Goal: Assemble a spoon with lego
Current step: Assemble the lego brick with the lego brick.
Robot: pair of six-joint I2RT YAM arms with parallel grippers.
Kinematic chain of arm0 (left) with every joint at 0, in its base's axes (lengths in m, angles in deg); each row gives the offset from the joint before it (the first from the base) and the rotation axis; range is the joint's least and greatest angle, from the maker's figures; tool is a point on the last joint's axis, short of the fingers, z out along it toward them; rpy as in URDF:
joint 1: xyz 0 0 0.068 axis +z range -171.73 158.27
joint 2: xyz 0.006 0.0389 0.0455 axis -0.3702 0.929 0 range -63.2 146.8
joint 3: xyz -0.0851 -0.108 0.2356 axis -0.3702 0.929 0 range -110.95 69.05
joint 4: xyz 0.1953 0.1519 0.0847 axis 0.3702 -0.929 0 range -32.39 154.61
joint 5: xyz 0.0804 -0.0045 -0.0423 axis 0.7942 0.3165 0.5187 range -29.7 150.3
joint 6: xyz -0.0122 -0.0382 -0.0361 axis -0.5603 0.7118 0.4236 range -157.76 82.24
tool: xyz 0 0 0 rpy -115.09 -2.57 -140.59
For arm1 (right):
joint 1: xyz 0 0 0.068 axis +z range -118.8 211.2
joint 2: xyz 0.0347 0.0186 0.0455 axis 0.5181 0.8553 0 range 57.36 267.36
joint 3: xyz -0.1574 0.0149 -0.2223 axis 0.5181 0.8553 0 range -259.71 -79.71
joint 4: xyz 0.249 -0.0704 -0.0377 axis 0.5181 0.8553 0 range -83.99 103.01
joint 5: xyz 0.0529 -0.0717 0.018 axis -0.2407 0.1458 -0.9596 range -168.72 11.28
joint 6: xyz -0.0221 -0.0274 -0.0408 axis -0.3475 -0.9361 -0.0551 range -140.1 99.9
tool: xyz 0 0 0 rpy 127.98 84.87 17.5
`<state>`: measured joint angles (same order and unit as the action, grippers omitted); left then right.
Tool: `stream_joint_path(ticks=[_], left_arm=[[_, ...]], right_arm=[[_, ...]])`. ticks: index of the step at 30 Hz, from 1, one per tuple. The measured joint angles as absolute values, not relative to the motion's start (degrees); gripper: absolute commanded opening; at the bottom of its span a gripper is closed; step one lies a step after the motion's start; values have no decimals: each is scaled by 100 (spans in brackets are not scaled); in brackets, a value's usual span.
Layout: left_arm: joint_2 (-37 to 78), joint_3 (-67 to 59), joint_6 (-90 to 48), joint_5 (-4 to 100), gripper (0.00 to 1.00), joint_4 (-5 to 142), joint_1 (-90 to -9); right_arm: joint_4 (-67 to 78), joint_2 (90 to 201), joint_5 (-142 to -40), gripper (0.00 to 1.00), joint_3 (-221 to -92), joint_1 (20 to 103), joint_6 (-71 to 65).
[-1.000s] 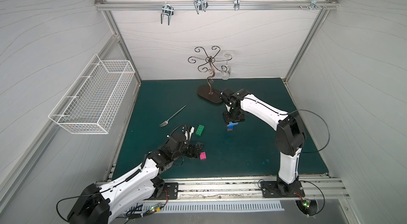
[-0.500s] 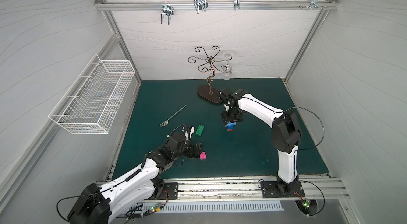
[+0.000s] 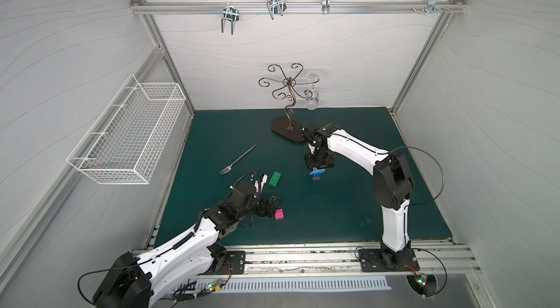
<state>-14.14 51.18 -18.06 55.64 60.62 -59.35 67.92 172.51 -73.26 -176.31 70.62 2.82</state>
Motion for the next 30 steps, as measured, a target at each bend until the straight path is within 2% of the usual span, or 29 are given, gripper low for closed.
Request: stream_joint_path(ticks=[30], left_arm=[[-1548,5118,-1806,5666,100,6011,-5935]], right_arm=[[6501,17109,-7733,55,-17349,6857,302]])
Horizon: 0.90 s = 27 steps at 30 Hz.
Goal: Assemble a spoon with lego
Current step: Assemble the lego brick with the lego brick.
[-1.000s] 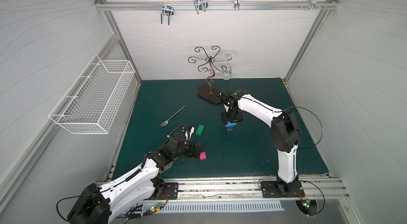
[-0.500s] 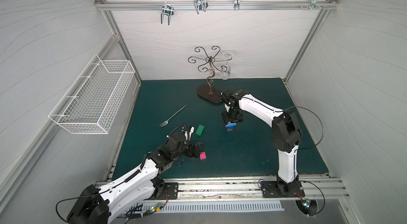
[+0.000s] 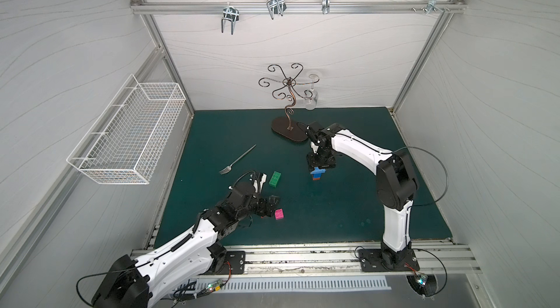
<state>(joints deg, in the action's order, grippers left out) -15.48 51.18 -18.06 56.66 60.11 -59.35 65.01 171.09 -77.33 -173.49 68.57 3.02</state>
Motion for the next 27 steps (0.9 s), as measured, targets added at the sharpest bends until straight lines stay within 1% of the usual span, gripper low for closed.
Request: stream_joint_path(ticks=[15,27], left_arm=[[-1639,5118,-1808,5712,100,5887,-5935],[-1657,5118,-1810,5756,100,5841,-5935]], right_arm=[[6665,17260,-7495,56,-17543,7034,348],[6311,17030,-7626,56,-17178,6981,479]])
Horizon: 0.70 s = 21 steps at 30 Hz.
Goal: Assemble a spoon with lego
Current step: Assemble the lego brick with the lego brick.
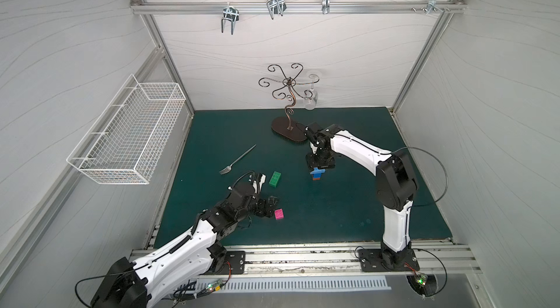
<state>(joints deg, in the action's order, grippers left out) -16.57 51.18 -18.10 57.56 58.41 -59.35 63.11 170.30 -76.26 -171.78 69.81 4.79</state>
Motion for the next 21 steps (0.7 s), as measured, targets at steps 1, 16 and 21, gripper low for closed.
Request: stream_joint_path(ticks=[1,16,21], left_arm=[[-1659,5118,-1810,5769,100,5841,-5935],[-1707,5118,-1810,5819,100,5797,-5935],[-1709,5118,-1810,5822,100,5793,-5935]], right_arm=[[6243,16987,-7624,56,-17109,6981,496],[6005,16812,-7637,56,-16872,6977,348],[6184,16910,-7641,56,-17041,6981,144]])
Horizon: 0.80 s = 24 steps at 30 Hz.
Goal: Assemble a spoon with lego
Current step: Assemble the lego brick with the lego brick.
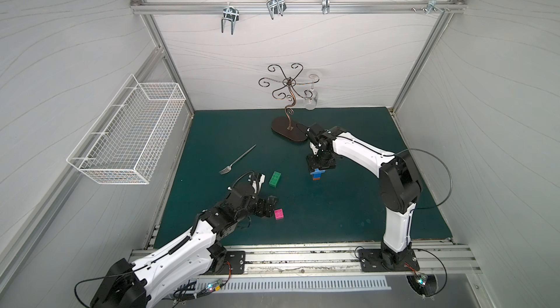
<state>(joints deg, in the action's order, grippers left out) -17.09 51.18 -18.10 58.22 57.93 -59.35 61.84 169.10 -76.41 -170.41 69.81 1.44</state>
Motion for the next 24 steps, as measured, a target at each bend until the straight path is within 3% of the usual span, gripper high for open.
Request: stream_joint_path(ticks=[12,24], left_arm=[[-1749,5118,-1810,5843,100,5751,-5935],[-1753,5118,-1808,5865,100,5745,-5935]], right_arm=[[6656,17192,-7639,58,-17482,6979,-181],[6409,16971,-7696,59,-17176,6970,612]])
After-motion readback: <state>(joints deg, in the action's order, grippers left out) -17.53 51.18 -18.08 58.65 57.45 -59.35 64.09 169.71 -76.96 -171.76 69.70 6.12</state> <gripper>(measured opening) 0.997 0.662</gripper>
